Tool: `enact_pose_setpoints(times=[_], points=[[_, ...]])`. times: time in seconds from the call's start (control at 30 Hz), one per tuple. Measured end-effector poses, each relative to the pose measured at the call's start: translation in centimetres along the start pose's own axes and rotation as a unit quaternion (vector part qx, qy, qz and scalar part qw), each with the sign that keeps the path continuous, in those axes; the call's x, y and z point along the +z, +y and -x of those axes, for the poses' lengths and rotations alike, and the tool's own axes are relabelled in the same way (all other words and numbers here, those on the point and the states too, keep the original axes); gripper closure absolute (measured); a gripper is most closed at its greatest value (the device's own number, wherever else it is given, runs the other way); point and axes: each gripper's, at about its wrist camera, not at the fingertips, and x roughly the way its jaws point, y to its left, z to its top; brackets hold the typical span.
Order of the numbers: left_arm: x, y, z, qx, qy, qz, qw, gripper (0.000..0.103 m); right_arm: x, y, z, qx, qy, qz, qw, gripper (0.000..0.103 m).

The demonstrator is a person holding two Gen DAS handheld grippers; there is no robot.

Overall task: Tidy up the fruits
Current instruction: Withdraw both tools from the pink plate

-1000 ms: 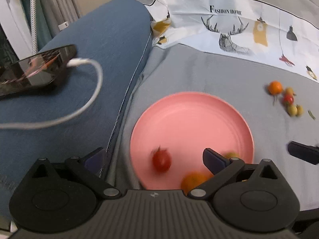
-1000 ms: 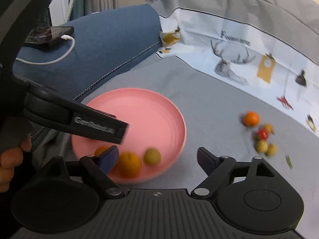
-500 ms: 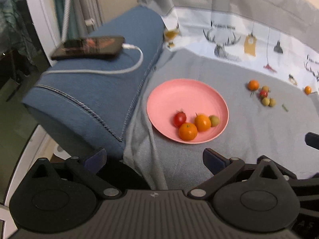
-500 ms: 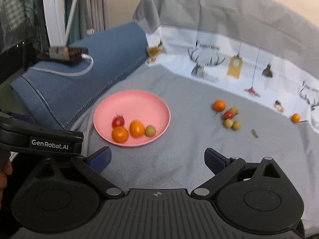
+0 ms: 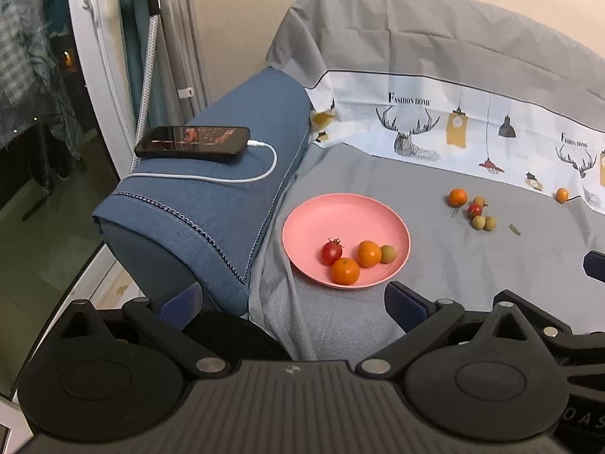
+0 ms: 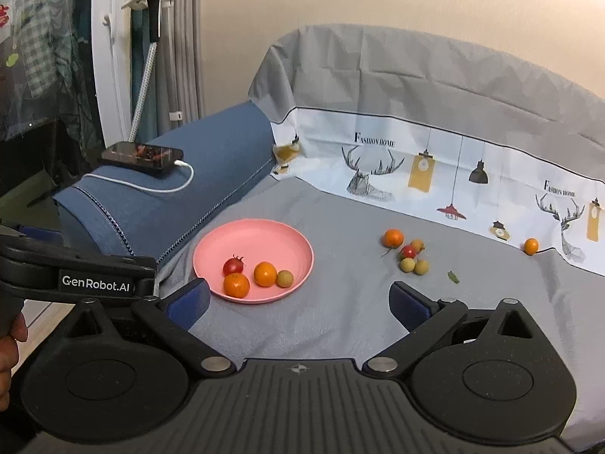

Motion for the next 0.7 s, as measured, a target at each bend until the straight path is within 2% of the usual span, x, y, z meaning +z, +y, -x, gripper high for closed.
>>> enact_pose_setpoints(times=[0.4,0.7], points=[[-0.3,-0.2,1.3,0.003,-0.013,-0.003,0.9999,0.000,-0.2,0.2,1.5,-0.001,-0.016,-0.005,1.000,0.002],[-0.3,-0.2,1.1,0.001,-0.009,-0.005,0.9999,0.000,-0.2,0.3,1.5,-0.003,-0.014,-0.005,1.000,0.002]])
